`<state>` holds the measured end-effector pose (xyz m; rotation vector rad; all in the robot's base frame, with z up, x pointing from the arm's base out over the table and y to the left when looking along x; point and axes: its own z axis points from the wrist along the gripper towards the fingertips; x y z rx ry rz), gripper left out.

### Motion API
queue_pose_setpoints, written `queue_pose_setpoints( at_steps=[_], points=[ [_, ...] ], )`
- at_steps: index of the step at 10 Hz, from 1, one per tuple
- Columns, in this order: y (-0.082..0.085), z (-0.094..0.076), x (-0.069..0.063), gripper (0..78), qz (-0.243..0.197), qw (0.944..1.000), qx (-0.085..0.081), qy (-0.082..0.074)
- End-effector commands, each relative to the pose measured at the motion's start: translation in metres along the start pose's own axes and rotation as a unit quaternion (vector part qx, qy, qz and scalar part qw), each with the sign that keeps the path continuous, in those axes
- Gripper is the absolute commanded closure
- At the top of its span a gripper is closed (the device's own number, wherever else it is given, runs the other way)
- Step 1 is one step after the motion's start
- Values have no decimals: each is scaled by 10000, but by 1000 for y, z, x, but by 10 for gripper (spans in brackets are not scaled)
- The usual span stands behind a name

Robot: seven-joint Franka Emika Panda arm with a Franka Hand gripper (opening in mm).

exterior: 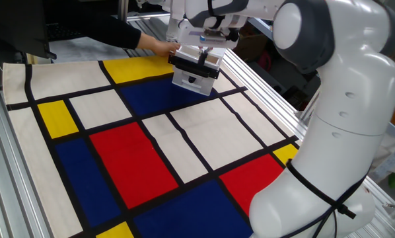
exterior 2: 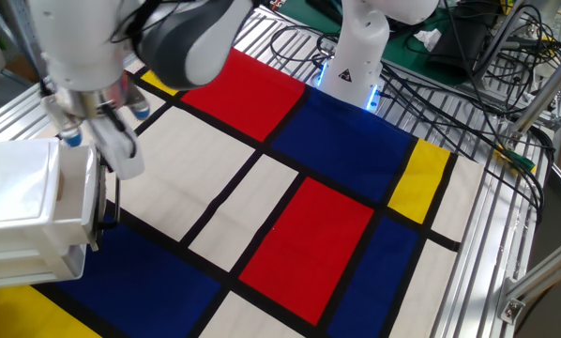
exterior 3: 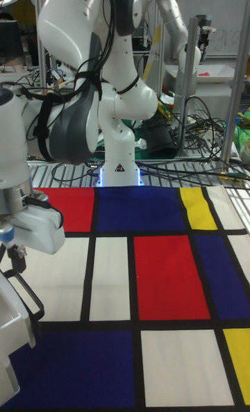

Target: Use the gripper to push and close the drawer

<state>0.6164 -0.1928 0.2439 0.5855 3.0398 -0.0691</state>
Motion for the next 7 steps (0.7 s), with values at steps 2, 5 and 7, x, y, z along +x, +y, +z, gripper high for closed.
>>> queue_pose_setpoints(
  at_steps=[2, 5, 7],
  points=[
    [-7, 7, 7, 776, 126, 9999, -7, -81],
    [-6, 8, -4, 776, 88, 9999, -6, -70],
    [-5, 11, -5, 776, 108, 9999, -10, -105]
  ],
)
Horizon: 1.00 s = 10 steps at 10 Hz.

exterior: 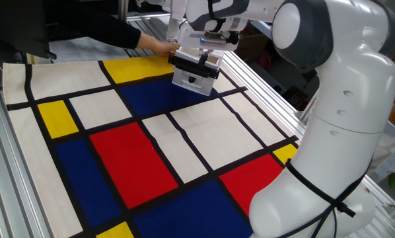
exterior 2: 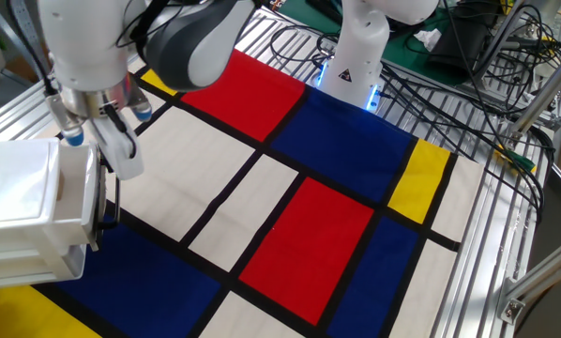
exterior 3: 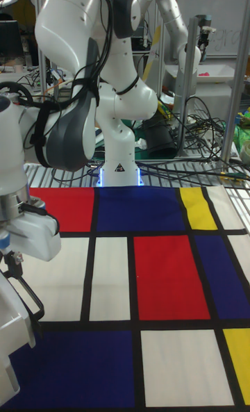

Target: Use the gripper to push and close the drawer

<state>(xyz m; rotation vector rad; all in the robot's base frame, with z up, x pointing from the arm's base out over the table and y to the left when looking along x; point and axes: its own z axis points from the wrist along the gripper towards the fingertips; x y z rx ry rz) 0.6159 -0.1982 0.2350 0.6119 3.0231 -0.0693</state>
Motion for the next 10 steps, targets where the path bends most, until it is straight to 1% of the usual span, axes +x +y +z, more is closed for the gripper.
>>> queue_pose_setpoints(
  at_steps=[1, 3, 4, 5, 6, 10],
  points=[
    [0, 2, -4, 776, 12, 10000, -2, -52],
    [-1, 0, -16, 776, 35, 10000, 11, -47],
    [-4, 2, -20, 776, 39, 10000, 10, -59],
    [-7, 4, -22, 776, 77, 9999, 0, -97],
    [-8, 5, -25, 776, 109, 9998, 35, -138],
    [-11, 3, -37, 776, 230, 9996, 53, -167]
  ],
)
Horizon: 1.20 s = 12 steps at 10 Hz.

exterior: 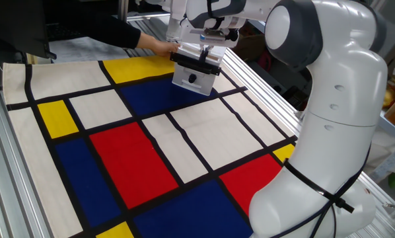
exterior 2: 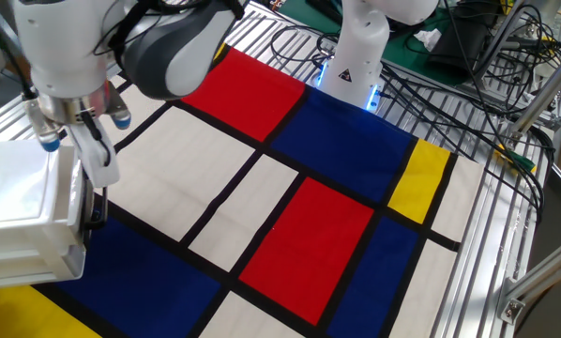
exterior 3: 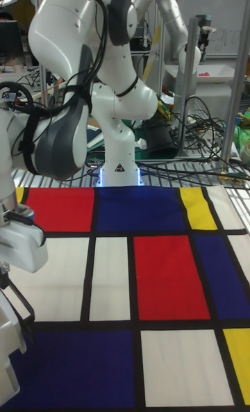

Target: Use the gripper to push and close the drawer

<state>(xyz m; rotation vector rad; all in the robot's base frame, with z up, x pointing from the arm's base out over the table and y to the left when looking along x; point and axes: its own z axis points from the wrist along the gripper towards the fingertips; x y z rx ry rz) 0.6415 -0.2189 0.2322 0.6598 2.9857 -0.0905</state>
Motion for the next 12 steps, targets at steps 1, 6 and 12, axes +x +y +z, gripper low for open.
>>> queue_pose_setpoints(
  at_steps=[1, 6, 12],
  points=[
    [-3, -2, -7, 776, 56, 10000, 2, -28],
    [-7, 1, -12, 776, 261, 9996, -40, -73],
    [-9, 15, -24, 776, 540, 9982, -163, -204]
  ],
)
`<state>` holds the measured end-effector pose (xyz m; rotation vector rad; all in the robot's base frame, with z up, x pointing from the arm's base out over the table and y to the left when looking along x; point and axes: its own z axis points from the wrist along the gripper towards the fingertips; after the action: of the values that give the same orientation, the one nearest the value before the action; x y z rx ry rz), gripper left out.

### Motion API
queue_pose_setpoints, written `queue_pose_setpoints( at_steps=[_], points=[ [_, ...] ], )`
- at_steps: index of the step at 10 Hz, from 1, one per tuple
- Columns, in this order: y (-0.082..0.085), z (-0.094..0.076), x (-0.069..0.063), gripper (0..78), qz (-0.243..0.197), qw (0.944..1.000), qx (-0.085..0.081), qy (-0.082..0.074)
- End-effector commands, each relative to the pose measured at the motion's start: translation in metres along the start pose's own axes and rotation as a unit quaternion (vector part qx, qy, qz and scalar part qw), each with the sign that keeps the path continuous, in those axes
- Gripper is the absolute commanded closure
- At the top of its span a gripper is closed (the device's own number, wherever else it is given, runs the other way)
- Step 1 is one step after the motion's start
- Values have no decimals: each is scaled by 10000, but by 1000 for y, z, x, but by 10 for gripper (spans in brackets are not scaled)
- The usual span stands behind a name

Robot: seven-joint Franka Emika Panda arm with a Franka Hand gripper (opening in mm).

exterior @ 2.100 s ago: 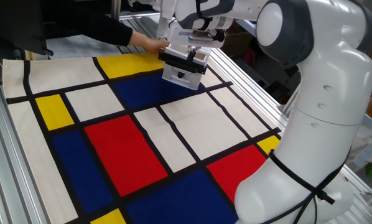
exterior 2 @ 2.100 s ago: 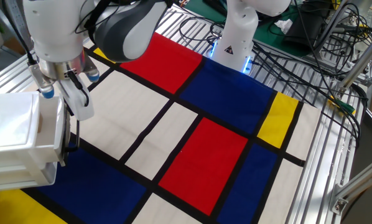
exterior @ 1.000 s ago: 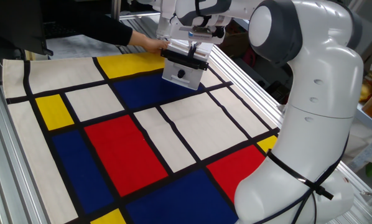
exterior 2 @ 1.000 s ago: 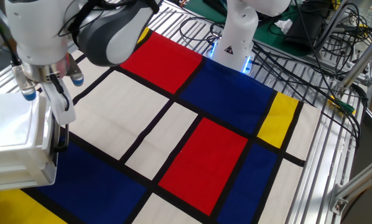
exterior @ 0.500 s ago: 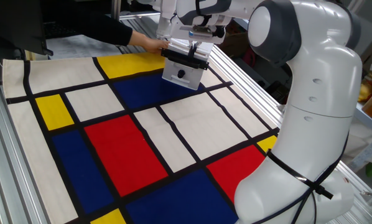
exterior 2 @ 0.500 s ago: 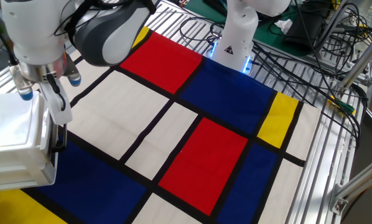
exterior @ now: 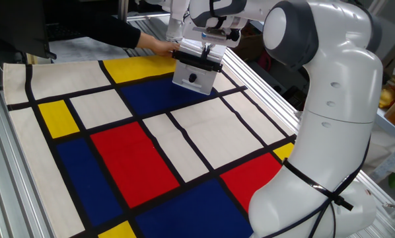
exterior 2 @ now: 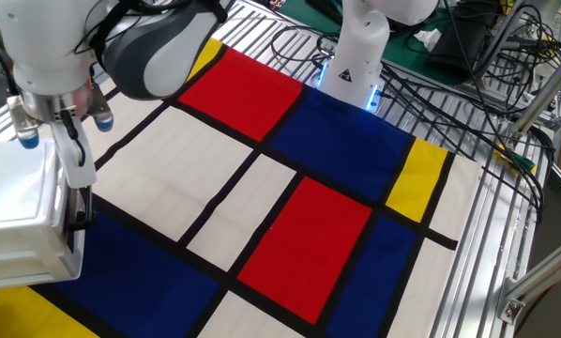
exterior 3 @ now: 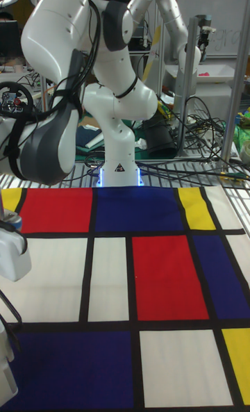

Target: Use the gripper to push and close the drawer

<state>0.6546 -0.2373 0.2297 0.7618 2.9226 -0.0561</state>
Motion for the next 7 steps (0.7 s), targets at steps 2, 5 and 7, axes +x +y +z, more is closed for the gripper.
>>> queue_pose_setpoints(
  at_steps=[2, 5, 7],
  points=[
    [6, 9, -5, 776, 568, 9984, -46, 0],
    [31, 12, 9, 776, 1184, 9928, 11, -168],
    [37, 15, 8, 776, 1325, 9909, 20, -224]
  ],
)
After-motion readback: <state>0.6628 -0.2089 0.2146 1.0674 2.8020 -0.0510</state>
